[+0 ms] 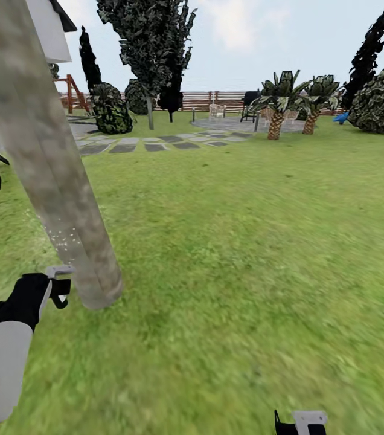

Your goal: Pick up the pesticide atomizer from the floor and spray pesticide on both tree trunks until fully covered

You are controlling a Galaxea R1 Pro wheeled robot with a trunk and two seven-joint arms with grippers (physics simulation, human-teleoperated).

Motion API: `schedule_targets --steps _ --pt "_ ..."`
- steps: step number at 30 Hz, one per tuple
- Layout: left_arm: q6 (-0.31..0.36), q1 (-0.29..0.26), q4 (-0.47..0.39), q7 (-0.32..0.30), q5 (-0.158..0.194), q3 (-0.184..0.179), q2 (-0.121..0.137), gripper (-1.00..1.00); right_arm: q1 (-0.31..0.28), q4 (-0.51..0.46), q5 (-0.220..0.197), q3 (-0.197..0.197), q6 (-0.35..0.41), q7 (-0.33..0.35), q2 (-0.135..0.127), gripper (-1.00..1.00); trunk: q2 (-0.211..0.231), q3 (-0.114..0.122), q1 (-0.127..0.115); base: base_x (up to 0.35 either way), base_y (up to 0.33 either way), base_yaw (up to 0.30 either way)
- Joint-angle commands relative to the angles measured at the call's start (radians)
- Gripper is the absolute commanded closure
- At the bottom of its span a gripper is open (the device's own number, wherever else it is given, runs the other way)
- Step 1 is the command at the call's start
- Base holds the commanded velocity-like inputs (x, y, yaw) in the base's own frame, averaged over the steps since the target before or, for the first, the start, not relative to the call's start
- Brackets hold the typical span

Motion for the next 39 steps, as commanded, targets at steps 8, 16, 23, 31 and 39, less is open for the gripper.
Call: schedule_targets --steps 8,16,23,31,39 --pt "0.000 0.033 -0.005 0.001 -0.003 0.006 0.009 1.00 0.000 0.000 0.000 0.000 0.000 0.000 0.000 -1.00 0.000 0.000 0.000 -0.001 -0.272 0.226" --pt "-0.001 0.041 0.001 0.001 0.001 0.000 0.000 1.00 0.000 0.000 0.000 0.000 -0.001 0.000 0.002 -1.00 0.000 0.000 0.000 0.183 -0.235 0.037" --pt "-0.069 0.094 0.004 0.013 0.003 0.010 0.002 1.00 0.000 0.000 0.000 0.000 -0.001 0.000 0.003 -1.00 0.000 0.000 0.000 0.202 -0.226 0.226" --pt "-0.072 0.096 0.005 0.032 0.004 0.010 -0.012 1.00 0.000 0.000 0.001 0.000 -0.001 0.000 0.002 -1.00 0.000 0.000 0.000 0.228 -0.191 0.086" --pt "-0.074 0.116 0.015 0.032 0.003 0.036 -0.007 1.00 0.000 0.000 0.000 0.000 -0.001 0.000 0.004 -1.00 0.000 0.000 0.000 0.154 -0.244 0.045"
